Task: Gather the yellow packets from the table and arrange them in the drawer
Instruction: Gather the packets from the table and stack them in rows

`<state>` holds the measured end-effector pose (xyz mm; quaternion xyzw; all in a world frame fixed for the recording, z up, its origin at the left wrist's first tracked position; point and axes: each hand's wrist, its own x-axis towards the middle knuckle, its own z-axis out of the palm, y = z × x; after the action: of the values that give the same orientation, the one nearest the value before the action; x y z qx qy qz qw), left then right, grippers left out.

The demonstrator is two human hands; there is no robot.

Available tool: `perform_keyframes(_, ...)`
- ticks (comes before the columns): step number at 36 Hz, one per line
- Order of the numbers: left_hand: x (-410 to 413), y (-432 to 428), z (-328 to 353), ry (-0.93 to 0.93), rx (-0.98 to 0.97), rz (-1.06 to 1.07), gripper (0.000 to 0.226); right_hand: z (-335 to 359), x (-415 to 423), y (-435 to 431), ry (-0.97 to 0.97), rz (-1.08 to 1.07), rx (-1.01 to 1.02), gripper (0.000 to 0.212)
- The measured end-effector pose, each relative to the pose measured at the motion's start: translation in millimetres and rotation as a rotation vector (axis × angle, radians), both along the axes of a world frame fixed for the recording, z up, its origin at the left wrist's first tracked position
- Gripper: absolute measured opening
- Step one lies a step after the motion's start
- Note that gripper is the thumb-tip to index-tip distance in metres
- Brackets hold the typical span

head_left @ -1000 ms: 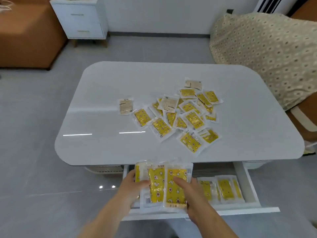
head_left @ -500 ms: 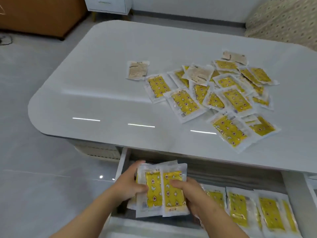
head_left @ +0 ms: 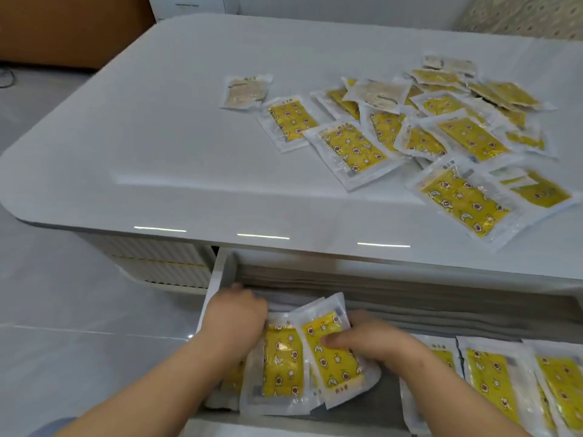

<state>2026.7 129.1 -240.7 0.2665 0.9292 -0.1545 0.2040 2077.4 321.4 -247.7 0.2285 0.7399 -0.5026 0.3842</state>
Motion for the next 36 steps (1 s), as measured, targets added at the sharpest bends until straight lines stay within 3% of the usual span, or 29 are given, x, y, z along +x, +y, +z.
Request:
perform_keyframes(2, 1, 0, 2, 0.084, -0.032, -0.079, 0.022, 1, 0, 4, 0.007, 0.051, 0.037, 0.011)
perform_keyframes(4, 1, 4, 0, 0.141, 0.086, -0.065, 0.034, 2, 0, 8, 0.006, 0.071, 0.064, 0.014)
perform_keyframes(8, 9, 16, -15, -0.185, 0.244, 0.022, 0.065, 6, 0, 19, -0.002, 0.074, 0.094, 0.020)
perform_keyframes(12, 14, 26, -16, -0.197, 0.206, -0.039, 0.076, 9, 4, 32, 0.026, 0.056, 0.114, 0.009)
perform_keyframes(15, 14, 25, -18, -0.196, 0.192, -0.020, 0.076, 12, 8, 41, 0.048, 0.009, 0.143, 0.011)
perform_keyframes(20, 13, 23, -19, -0.228, 0.185, 0.030, 0.075, 21, 12, 54, 0.226, -0.240, 0.217, 0.018)
perform_keyframes(22, 11, 24, -17, -0.276, 0.222, 0.098, 0.070, 23, 14, 55, 0.249, -0.306, 0.151, 0.019)
perform_keyframes(27, 2, 21, -13, -0.242, 0.628, 0.346, 0.037, 13, 17, 42, 0.037, -0.207, -0.044, 0.023)
perform_keyframes(29, 4, 23, -11, -0.274, 0.702, 0.318, 0.035, 5, 20, 37, -0.061, -0.154, -0.042, 0.022)
perform_keyframes(31, 11, 29, -14, -0.306, 0.690, 0.231, 0.038, 4, 23, 35, -0.124, -0.080, -0.001, 0.017)
perform_keyframes(34, 23, 33, -22, -0.282, 0.540, 0.062, 0.050, 1, 21, 39, -0.132, 0.015, 0.080, 0.030)
perform_keyframes(36, 27, 33, -24, -0.275, 0.440, -0.012, 0.058, 5, 18, 40, -0.091, 0.076, 0.137, 0.022)
